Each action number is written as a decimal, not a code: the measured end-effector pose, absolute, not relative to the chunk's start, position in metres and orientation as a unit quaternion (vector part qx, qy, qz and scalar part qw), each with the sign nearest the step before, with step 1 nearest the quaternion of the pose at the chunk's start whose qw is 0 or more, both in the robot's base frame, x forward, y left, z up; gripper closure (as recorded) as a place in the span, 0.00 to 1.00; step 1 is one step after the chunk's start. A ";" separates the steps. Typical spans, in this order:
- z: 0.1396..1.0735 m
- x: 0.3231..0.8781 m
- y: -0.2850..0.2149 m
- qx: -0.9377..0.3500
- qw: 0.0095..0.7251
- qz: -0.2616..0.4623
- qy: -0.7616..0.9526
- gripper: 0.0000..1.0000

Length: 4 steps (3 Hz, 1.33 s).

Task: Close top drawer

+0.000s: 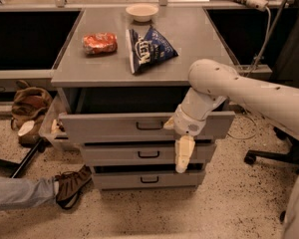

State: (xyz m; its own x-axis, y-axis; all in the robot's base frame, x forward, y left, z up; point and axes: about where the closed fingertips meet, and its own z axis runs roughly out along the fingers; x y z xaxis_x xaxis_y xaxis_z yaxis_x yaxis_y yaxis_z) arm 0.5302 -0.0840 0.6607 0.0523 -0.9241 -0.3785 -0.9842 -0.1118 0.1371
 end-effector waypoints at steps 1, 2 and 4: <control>0.665 0.567 -0.082 -0.718 0.097 0.177 0.666 0.00; 0.670 0.586 -0.079 -0.716 0.109 0.163 0.670 0.00; 0.678 0.611 -0.078 -0.702 0.146 0.143 0.683 0.00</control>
Offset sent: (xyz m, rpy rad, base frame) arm 0.1248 0.0107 0.0348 -0.0047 -0.2053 -0.0856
